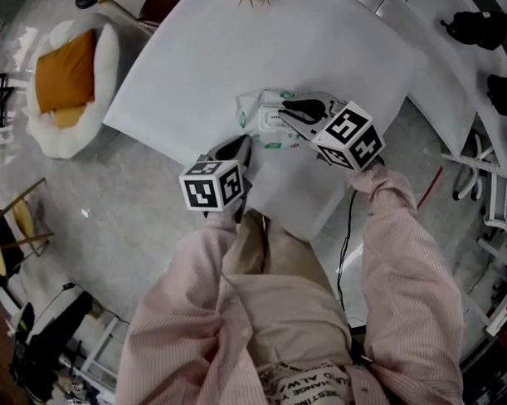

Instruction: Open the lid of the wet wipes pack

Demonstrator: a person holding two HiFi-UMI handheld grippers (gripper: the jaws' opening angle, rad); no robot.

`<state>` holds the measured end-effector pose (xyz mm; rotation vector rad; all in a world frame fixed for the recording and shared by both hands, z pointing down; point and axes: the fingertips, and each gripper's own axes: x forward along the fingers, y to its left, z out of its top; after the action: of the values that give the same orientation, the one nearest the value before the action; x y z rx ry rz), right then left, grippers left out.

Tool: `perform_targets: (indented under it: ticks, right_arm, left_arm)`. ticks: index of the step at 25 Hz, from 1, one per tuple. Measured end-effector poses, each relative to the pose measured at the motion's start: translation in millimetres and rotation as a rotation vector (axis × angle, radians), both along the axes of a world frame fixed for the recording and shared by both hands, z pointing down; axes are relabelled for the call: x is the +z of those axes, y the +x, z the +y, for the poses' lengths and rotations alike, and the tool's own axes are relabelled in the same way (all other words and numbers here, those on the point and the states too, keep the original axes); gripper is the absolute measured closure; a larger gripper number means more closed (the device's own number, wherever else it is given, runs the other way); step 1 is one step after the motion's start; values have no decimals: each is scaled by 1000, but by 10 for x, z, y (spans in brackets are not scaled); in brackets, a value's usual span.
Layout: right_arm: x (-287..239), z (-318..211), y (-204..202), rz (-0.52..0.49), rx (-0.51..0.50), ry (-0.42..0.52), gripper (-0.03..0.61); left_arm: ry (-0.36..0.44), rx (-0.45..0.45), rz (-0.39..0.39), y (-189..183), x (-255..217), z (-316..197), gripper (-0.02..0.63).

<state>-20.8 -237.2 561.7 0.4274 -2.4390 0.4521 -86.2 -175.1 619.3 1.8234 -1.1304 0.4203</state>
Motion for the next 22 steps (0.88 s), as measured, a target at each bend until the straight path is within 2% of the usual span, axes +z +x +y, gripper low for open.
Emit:
perform_targets:
  ticks: [22]
  right_arm:
    - [69, -491, 31, 32, 138, 134, 535]
  left_arm:
    - [-1, 5, -1, 3, -5, 2, 614]
